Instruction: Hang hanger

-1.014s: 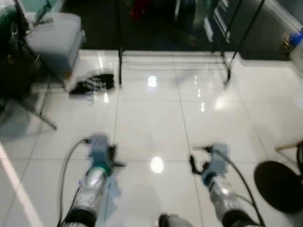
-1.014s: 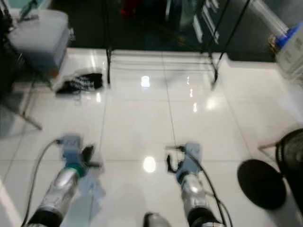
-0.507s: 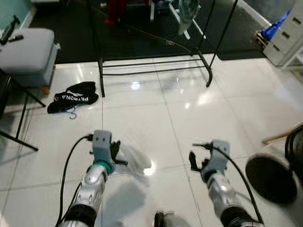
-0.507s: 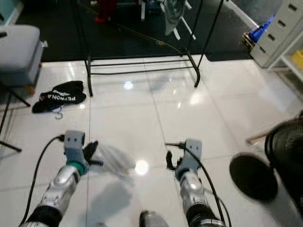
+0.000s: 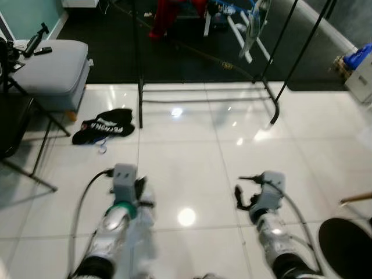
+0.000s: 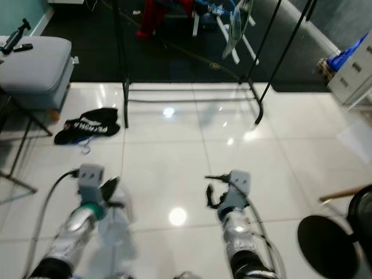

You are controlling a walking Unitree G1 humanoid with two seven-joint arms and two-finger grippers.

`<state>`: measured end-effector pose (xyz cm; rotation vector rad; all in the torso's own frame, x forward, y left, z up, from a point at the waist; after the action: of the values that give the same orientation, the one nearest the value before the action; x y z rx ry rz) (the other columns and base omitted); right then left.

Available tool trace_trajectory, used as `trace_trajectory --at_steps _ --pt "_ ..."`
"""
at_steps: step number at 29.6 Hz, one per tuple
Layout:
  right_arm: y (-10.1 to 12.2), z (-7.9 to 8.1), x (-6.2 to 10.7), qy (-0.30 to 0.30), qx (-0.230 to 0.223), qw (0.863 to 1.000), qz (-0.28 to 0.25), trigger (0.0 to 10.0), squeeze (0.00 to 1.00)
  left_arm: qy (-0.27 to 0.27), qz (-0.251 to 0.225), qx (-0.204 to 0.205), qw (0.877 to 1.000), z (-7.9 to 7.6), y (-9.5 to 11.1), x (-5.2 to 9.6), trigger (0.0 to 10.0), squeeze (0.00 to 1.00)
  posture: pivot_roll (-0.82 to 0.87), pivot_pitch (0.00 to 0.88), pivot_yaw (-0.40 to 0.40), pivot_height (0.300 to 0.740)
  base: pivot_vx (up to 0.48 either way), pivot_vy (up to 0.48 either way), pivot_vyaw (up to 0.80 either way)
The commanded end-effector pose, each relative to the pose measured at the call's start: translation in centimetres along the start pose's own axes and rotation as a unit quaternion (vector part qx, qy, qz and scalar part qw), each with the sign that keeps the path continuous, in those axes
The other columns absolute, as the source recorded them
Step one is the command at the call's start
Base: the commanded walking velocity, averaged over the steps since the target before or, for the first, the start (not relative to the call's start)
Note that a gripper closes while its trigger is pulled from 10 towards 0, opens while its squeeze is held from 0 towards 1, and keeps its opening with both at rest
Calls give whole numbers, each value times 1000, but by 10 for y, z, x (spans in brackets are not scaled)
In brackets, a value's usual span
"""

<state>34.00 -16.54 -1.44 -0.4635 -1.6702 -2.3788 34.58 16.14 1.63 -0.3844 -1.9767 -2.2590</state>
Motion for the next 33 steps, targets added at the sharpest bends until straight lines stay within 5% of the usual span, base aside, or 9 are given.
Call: trace_trajectory --at_steps 1,33 --pt "-3 -14 3 -18 0 1000 7 10000 0 -12 1 3 1000 -10 -2 1 10000 0 8 60 8 740 307 0 0" --pt "-9 -14 5 -19 -2 1000 12 10000 0 -14 2 4 1000 -10 -2 2 10000 0 11 82 14 740 306 0 0"
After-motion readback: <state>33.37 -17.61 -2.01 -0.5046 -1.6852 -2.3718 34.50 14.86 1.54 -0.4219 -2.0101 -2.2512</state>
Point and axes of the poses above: a point about 5 cm out from each wrist's last joint towards the gripper, its own x axis pointing back from the gripper into the wrist, its own y axis along the axis of the wrist's last joint, z = x × y, the point moved 5 cm from there along -x, pointing out of the wrist towards the gripper, and after that the axes turned 10 degrees about -x, right-handed, at the moved point
